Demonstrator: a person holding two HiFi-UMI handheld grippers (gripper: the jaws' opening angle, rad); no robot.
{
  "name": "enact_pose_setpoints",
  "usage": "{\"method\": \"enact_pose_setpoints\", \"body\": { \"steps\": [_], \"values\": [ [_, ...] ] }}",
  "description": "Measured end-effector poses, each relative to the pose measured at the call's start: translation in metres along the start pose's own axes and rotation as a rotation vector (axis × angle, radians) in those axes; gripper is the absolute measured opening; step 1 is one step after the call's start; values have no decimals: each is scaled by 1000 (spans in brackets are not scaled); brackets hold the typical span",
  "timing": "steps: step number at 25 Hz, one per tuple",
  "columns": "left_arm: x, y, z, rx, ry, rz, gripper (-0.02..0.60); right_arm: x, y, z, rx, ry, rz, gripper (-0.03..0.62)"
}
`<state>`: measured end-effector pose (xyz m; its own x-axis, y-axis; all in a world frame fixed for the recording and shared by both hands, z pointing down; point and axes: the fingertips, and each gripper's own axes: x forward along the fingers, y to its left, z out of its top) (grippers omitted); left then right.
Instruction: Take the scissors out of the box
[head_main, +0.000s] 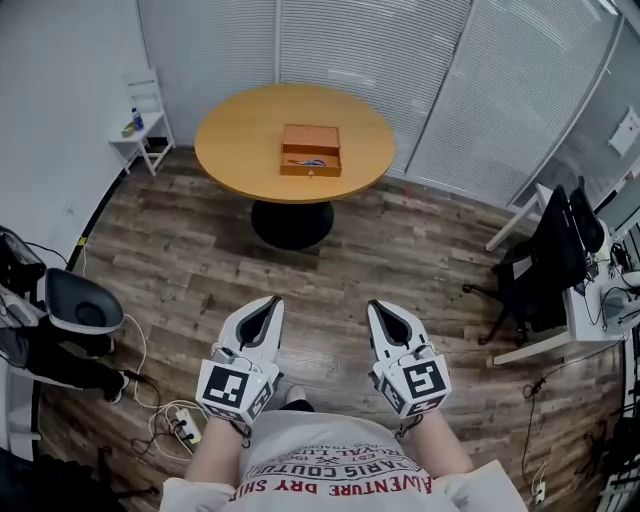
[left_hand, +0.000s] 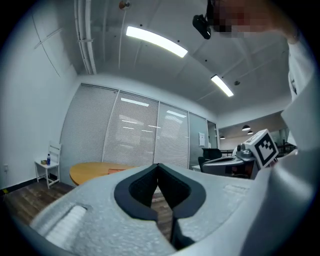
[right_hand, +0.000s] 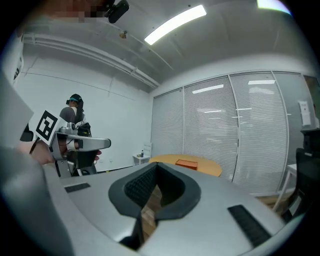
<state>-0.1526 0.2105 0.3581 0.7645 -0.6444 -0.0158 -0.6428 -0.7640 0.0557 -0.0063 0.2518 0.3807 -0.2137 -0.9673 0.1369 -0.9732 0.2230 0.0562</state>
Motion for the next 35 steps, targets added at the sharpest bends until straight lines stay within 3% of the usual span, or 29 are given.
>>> {"method": "enact_pose_setpoints", "body": {
  "steps": [6, 15, 25, 31, 35],
  "values": [
    [36, 69, 0, -14, 24, 21, 9, 72, -6, 3, 6, 41, 10, 9],
    [95, 123, -28, -36, 75, 79, 9, 160, -41, -11, 25, 58, 56, 9],
    [226, 185, -24, -48, 78, 234, 9, 296, -133, 7, 6, 41, 216, 9],
    [317, 219, -14, -51, 77, 342, 9, 371, -213, 30, -24, 28, 294, 9],
    [368, 225, -17, -59, 77, 397, 9, 407, -265, 25, -7, 37, 323, 9]
  ]
}}
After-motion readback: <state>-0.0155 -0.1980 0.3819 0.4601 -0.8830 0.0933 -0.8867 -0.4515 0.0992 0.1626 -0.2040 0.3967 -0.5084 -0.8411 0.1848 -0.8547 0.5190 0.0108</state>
